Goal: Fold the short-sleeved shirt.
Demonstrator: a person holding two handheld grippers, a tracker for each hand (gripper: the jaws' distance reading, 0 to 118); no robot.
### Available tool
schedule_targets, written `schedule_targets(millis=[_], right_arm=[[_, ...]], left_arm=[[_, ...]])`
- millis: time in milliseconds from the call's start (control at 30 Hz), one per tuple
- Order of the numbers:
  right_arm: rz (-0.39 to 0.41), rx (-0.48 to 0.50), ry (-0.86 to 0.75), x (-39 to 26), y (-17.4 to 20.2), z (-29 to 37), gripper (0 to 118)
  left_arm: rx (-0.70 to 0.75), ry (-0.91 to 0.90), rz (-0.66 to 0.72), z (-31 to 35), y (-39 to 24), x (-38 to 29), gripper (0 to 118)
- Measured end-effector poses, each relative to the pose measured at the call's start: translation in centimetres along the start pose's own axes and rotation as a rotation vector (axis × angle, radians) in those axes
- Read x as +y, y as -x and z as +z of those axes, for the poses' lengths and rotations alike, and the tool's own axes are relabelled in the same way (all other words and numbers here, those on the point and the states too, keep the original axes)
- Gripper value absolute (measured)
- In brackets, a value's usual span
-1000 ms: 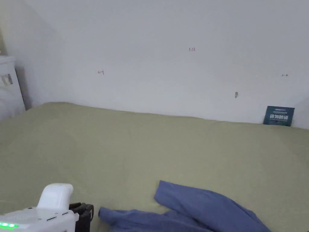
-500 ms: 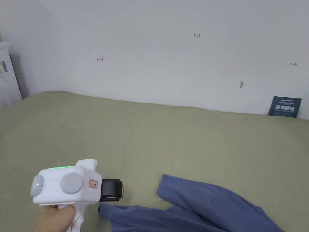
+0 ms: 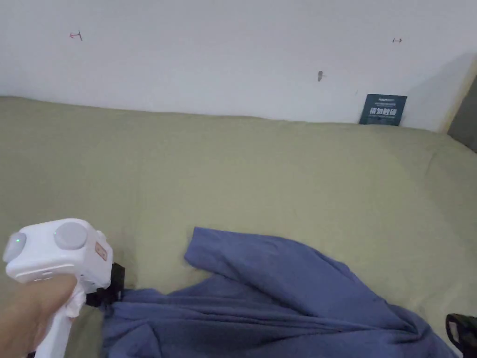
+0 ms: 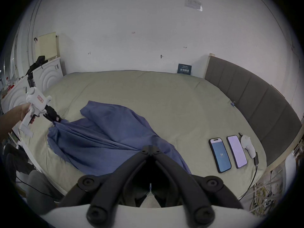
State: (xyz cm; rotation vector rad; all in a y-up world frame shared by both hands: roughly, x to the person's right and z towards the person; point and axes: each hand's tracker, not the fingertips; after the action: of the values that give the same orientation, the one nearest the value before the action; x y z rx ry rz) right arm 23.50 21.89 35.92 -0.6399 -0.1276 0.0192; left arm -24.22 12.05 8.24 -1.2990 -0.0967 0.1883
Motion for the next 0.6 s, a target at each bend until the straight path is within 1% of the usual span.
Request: schedule_targets(millis=[67, 100, 133, 167, 200, 233, 267, 300, 333, 367, 400, 433, 467, 500, 567, 600], right_arm=[[0.003, 0.028, 0.021, 0.6, -0.3, -1.1, 0], [-0.012, 0.043, 0.040, 1.0, -0.7, -1.8, 0], [-0.032, 0.053, 0.081, 1.4, -1.1, -2.7, 0], [-0.035, 0.060, 0.133, 1.9, -1.6, -3.7, 0], [-0.025, 0.089, 0.186, 2.3, -2.0, -4.7, 0], [-0.036, 0.125, 0.252, 2.7, -2.5, -6.3, 6], [-0.061, 0.153, 0.323, 3.0, -3.0, -7.6, 27], [-0.094, 0.162, 0.404, 3.1, -3.4, -9.1, 79], [-0.145, 0.154, 0.483, 3.0, -3.7, -10.9, 103], [-0.205, 0.141, 0.524, 3.0, -4.3, -12.0, 93], [-0.258, 0.107, 0.545, 3.1, -4.7, -12.9, 83], [-0.302, 0.086, 0.578, 3.2, -4.8, -14.0, 85], [-0.319, 0.095, 0.610, 3.2, -5.0, -14.9, 86], [-0.332, 0.078, 0.619, 3.2, -5.1, -15.4, 86], [-0.321, 0.036, 0.620, 3.0, -4.9, -16.5, 86], [-0.321, 0.021, 0.633, 2.9, -4.8, -16.9, 84]], left_arm=[[-0.005, -0.020, -0.007, 0.4, -0.6, -0.1, 13], [-0.001, -0.030, -0.016, 1.2, -1.0, -0.4, 12], [0.003, -0.037, -0.027, 1.6, -1.4, -0.5, 12], [-0.001, -0.043, -0.047, 1.9, -1.8, -0.6, 12], [-0.003, -0.048, -0.053, 2.2, -2.0, -0.7, 12], [-0.009, -0.053, -0.054, 2.0, -1.2, 0.6, 12], [-0.015, -0.057, -0.060, 2.1, -1.2, 0.8, 12], [-0.018, -0.057, -0.064, 2.2, -1.2, 0.9, 12], [-0.017, -0.058, -0.065, 2.4, -1.3, 0.9, 12], [-0.017, -0.063, -0.068, 3.4, -1.8, 0.7, 12], [-0.020, -0.065, -0.068, 3.5, -1.8, 0.6, 12], [-0.022, -0.063, -0.067, 3.5, -1.8, 0.5, 12], [-0.021, -0.062, -0.068, 3.6, -1.7, 0.4, 12], [-0.023, -0.060, -0.073, 3.4, -1.7, 0.4, 12], [-0.025, -0.055, -0.077, 3.3, -1.5, 0.1, 12], [-0.028, -0.054, -0.074, 3.2, -1.4, 0.0, 12]])
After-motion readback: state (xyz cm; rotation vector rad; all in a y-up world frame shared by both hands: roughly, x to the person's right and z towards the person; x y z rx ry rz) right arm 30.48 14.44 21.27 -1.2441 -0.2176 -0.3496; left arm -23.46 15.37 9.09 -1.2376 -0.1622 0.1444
